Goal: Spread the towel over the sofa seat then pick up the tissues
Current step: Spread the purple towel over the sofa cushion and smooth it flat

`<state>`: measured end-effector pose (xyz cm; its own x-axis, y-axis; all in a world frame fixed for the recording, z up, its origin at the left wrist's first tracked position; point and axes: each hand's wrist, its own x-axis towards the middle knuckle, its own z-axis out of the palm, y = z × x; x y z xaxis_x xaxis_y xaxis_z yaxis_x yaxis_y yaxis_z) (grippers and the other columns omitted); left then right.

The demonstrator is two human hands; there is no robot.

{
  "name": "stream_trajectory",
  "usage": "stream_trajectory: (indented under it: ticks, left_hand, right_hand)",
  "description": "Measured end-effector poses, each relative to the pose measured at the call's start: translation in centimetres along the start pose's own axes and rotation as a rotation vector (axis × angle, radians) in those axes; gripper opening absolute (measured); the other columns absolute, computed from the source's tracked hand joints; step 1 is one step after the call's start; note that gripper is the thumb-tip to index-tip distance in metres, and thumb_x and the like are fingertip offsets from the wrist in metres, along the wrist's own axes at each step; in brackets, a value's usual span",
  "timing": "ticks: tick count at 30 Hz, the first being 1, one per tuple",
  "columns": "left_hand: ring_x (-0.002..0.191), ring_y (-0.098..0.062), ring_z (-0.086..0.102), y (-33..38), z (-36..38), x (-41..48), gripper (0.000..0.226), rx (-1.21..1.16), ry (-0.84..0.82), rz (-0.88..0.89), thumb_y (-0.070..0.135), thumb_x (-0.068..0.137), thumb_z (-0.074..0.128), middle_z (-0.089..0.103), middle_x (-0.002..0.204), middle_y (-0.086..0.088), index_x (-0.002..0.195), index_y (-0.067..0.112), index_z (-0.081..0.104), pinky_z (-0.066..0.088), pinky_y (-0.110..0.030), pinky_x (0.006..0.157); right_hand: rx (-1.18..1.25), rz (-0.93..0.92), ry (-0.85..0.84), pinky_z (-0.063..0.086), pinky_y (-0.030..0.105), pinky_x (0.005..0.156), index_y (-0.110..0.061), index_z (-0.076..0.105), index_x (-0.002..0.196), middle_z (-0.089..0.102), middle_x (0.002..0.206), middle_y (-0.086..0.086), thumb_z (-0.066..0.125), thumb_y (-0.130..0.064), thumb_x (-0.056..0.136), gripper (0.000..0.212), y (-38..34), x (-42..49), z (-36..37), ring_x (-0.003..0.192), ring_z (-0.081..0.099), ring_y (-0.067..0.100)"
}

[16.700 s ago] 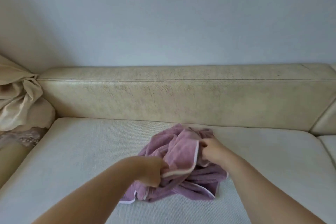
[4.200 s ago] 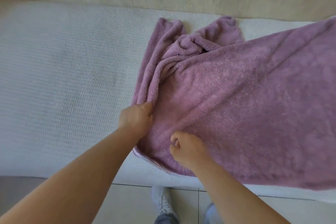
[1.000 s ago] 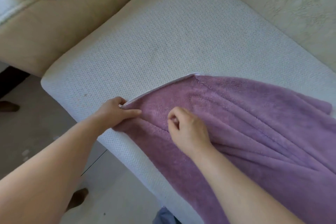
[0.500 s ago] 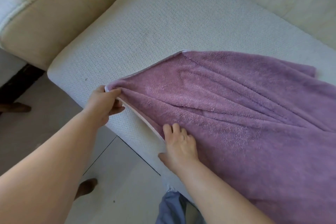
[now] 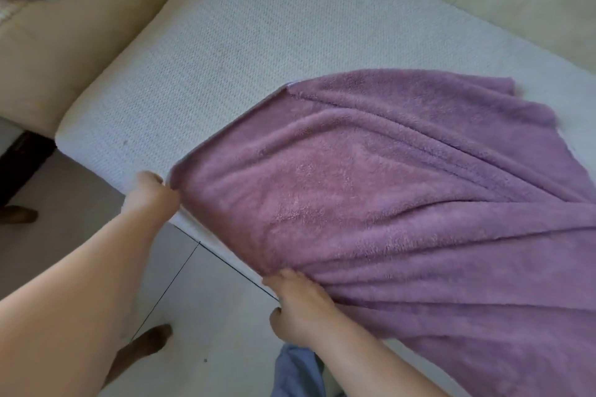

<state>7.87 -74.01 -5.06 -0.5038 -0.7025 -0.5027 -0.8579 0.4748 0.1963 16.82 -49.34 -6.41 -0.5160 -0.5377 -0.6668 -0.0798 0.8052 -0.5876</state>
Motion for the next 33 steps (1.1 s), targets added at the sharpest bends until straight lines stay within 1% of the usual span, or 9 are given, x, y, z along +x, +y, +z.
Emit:
stream_trajectory:
  ticks: [2,4,7,10,14,18,21,29,33]
  left_hand:
    - [0.112,-0.039,0.053,0.3,1.0,0.2,0.050,0.034,0.020,0.038,0.015,0.082,0.061,0.053,0.124,-0.018,0.128,0.010,0.044,0.042,-0.045,0.094]
    - [0.124,-0.037,0.041,1.4,1.7,0.1,0.064,0.089,0.115,0.215,0.019,0.082,0.063,0.041,0.138,-0.017,0.139,0.013,0.033,0.036,-0.049,0.100]
    - [0.125,-0.036,0.039,3.8,2.7,0.0,0.067,0.254,0.107,0.430,0.027,0.081,0.065,0.042,0.136,-0.016,0.139,0.014,0.034,0.035,-0.049,0.100]
    - [0.112,-0.038,0.051,6.2,2.7,1.0,0.047,0.342,0.040,0.385,0.028,0.081,0.063,0.056,0.121,-0.018,0.123,0.012,0.049,0.042,-0.044,0.090]
    - [0.097,-0.040,0.057,8.8,1.2,3.4,0.017,0.348,0.118,0.385,0.021,0.087,0.054,0.062,0.103,-0.023,0.097,0.009,0.059,0.046,-0.043,0.080]
    - [0.099,-0.041,0.056,10.5,0.7,4.0,0.017,0.230,0.195,0.407,0.018,0.088,0.051,0.062,0.103,-0.022,0.101,0.008,0.058,0.045,-0.044,0.081]
    - [0.102,-0.035,0.057,13.4,2.0,2.5,0.026,0.209,0.113,0.581,0.025,0.087,0.058,0.064,0.110,-0.013,0.111,0.014,0.059,0.045,-0.042,0.086]
    - [0.113,-0.031,0.055,23.9,6.5,-2.5,0.040,0.158,-0.010,0.898,0.027,0.091,0.054,0.049,0.135,-0.005,0.130,0.018,0.051,0.043,-0.040,0.091]
    - [0.122,-0.029,0.049,27.1,8.0,-3.5,0.048,0.197,-0.079,0.899,0.030,0.092,0.053,0.045,0.140,-0.005,0.137,0.017,0.043,0.040,-0.040,0.097]
  right_hand:
    - [0.034,0.020,0.188,0.042,0.034,0.088,-0.020,0.054,0.116,0.055,0.117,0.004,0.047,-0.016,0.084,0.033,0.4,-0.1,-0.8,0.109,0.054,0.029]
    - [0.029,0.064,0.326,0.042,0.033,0.080,-0.022,0.055,0.106,0.059,0.109,0.000,0.047,-0.022,0.085,0.022,1.0,-0.5,-1.9,0.101,0.058,0.027]
    - [-0.042,0.135,0.271,0.043,0.032,0.079,-0.021,0.055,0.094,0.066,0.103,0.001,0.049,-0.033,0.084,0.017,3.0,-1.5,-2.9,0.099,0.060,0.028]
    - [-0.069,0.212,0.286,0.044,0.031,0.076,-0.021,0.053,0.090,0.070,0.097,0.002,0.050,-0.043,0.085,0.023,5.1,-3.0,-3.4,0.096,0.063,0.027]
    - [0.018,0.225,0.537,0.044,0.031,0.073,-0.024,0.053,0.091,0.069,0.086,-0.001,0.054,-0.040,0.086,0.016,7.3,-2.9,-6.0,0.088,0.065,0.024]
    - [0.126,0.279,0.751,0.043,0.030,0.071,-0.020,0.059,0.096,0.064,0.090,-0.005,0.059,-0.025,0.085,0.012,9.7,-1.0,-10.9,0.089,0.062,0.022]
    - [0.213,0.345,0.895,0.041,0.027,0.072,-0.017,0.061,0.096,0.060,0.085,-0.006,0.061,-0.017,0.084,0.012,12.5,-0.3,-15.5,0.086,0.061,0.022]
    - [0.344,0.675,1.041,0.048,0.039,0.091,-0.014,0.056,0.121,0.067,0.107,0.011,0.056,-0.022,0.084,0.038,21.2,-1.4,-27.5,0.101,0.063,0.032]
    - [0.450,0.750,0.988,0.054,0.051,0.085,-0.017,0.042,0.135,0.060,0.121,0.012,0.056,-0.035,0.069,0.071,25.1,-0.8,-29.7,0.097,0.066,0.035]
